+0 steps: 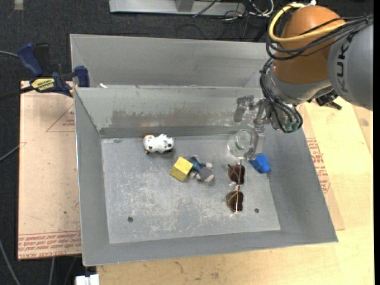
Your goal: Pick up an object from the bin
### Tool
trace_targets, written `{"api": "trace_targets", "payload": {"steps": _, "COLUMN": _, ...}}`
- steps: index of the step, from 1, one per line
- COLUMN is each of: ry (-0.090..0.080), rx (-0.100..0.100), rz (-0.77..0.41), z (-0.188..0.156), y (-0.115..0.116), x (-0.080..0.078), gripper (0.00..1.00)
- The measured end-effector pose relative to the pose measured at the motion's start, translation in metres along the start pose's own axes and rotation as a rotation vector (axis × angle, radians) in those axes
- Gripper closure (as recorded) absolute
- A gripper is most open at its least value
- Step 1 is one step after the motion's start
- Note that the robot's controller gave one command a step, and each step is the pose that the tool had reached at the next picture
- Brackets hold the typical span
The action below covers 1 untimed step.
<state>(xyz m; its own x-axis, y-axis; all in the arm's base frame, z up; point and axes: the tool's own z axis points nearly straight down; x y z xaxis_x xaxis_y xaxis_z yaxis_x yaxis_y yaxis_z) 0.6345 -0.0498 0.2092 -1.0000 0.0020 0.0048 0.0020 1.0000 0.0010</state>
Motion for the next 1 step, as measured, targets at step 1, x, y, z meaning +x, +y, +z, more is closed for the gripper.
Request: {"api": "trace_targets", "payload": {"steps": 1, "ry": -0.007, "rx": 0.001, "rz": -0.001, "z": -0.0054, "y": 0.0002, "x": -0.001, "gripper": 0.0}}
